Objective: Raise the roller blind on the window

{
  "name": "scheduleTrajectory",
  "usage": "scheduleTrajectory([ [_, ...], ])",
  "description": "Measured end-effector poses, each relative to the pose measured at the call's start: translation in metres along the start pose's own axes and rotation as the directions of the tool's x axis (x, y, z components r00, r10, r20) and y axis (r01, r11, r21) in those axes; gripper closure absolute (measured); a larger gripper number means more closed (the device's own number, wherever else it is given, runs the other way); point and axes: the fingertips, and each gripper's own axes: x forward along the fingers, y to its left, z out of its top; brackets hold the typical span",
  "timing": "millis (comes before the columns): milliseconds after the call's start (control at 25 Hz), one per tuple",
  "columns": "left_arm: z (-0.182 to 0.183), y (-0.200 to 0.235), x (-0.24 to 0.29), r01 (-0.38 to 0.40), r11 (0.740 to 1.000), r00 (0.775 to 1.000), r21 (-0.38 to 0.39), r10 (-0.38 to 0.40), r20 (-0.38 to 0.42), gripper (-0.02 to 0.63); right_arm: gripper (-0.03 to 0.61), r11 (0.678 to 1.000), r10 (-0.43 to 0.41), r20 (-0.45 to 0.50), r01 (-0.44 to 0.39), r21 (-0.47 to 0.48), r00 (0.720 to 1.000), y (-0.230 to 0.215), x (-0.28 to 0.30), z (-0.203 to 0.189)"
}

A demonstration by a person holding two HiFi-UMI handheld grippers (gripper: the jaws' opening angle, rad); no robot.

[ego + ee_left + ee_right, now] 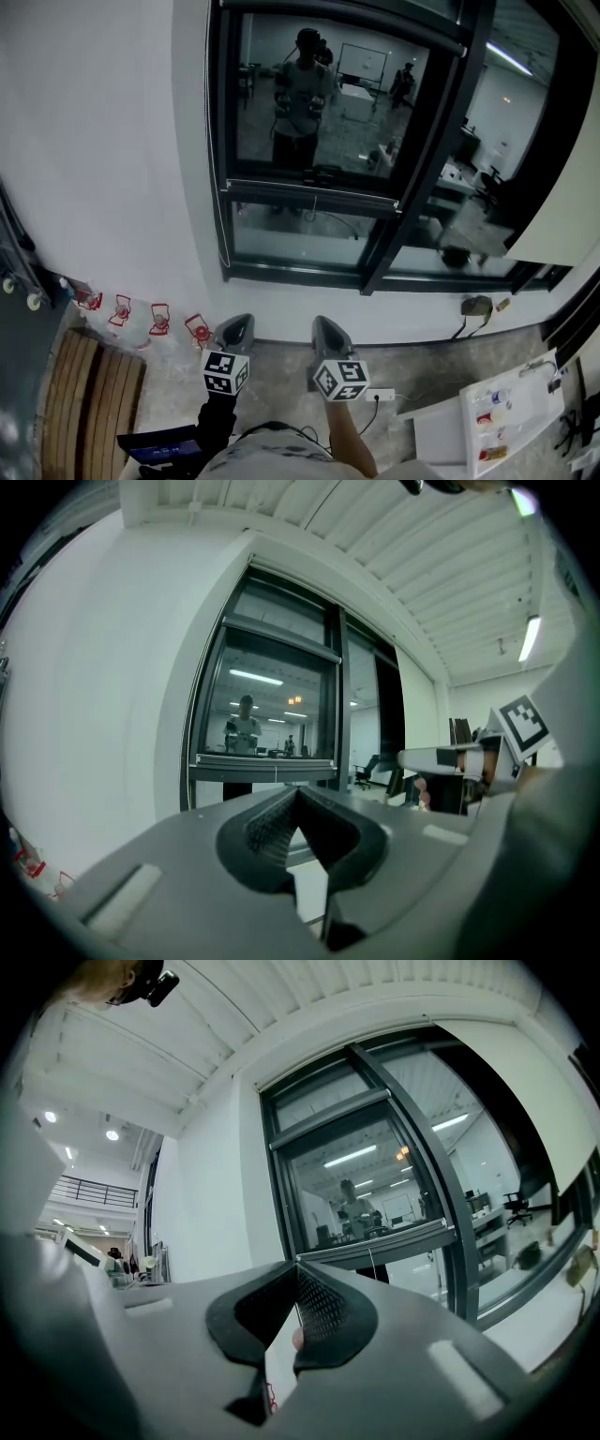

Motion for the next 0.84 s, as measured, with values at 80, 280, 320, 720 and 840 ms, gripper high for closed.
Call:
scheduleTrajectory([
  [80, -0.001, 0.0, 0.0, -0.003, 1.0, 1.0, -0.001, 0.003, 0.001, 0.615, 0.58, 1.0, 0.005, -0.001, -0.005, 0.0, 1.0, -0.001, 0.0, 0.0],
  [280, -0.005, 0.0, -0.001, -0.009, 1.0, 1.0, -0.006, 0.009, -0.011, 0.615, 0.58, 1.0, 0.02, -0.006, -0.02, -0.002, 1.0, 0.003, 0.002, -0.002],
  [320, -0.006, 0.001, -0.001, -0.009, 1.0, 1.0, -0.007, 0.009, -0.012, 0.615, 0.58, 1.0, 0.022, -0.007, -0.022, -0.004, 1.0, 0.004, 0.002, -0.003],
  [720, -0.006, 0.005, -0.002, -0.006, 1.0, 1.0, -0.011, 0.005, -0.012, 0.615, 0.58, 1.0, 0.017, -0.011, -0.017, -0.007, 1.0, 0.008, 0.004, -0.004],
  [840, -0.007, 0.003, -0.005, 0.0, 1.0, 1.0, -0.008, 0.0, -0.012, 0.615, 0.58, 1.0, 0.018, -0.013, -0.018, -0.011, 1.0, 0.01, 0.001, -0.006],
])
